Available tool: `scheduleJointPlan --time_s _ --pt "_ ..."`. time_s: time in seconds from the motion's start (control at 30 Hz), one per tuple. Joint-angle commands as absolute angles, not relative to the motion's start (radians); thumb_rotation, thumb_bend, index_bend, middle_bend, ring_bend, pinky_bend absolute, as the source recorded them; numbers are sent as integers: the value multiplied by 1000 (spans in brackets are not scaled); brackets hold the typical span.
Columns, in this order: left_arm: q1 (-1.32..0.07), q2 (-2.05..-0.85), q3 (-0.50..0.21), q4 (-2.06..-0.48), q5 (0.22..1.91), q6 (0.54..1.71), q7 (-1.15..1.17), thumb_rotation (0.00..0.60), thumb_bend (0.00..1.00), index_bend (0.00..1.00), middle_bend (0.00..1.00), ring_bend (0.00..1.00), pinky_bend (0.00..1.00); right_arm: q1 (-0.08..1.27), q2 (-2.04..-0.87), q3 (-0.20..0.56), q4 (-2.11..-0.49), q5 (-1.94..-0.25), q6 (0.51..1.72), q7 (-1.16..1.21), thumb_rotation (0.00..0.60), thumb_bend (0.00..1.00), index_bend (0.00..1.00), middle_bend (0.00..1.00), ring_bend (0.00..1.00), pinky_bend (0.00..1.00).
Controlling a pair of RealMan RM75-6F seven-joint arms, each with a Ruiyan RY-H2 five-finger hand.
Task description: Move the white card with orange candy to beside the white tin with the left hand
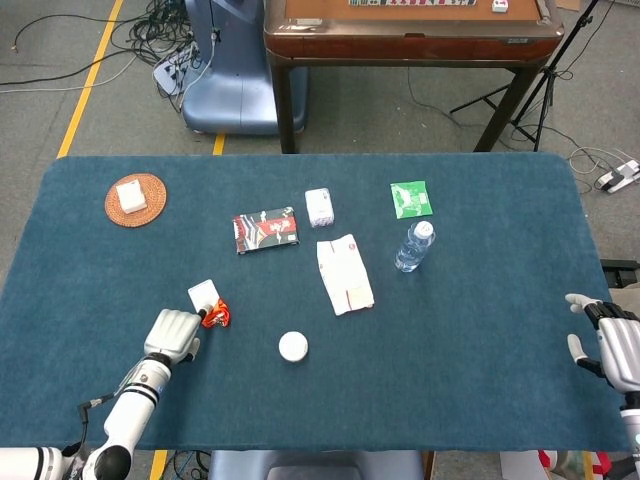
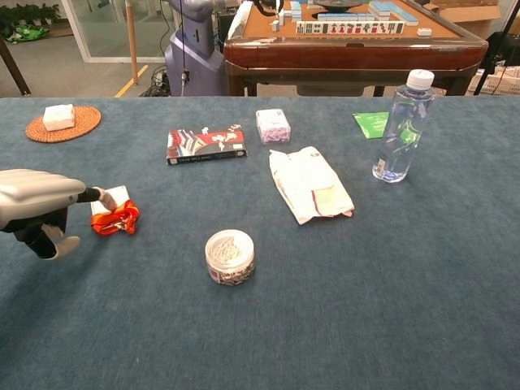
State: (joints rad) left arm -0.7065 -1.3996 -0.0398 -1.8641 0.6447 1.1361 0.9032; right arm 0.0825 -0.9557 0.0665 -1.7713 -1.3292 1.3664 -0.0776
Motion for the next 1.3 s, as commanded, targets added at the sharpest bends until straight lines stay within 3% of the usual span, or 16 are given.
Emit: scheduleJointPlan --time_s 0.03,1.3 --pt "-717 -1407 -39 -1861 633 1137 909 600 511 174 1000 971 1000 80 -954 67 -1771 -1330 1369 -75 600 406 265 343 279 392" --pt "-858 -1547 -71 -1823 531 1209 1016 600 508 168 1000 970 1000 55 -926 78 -1772 -1342 1406 -16 600 407 265 343 279 392"
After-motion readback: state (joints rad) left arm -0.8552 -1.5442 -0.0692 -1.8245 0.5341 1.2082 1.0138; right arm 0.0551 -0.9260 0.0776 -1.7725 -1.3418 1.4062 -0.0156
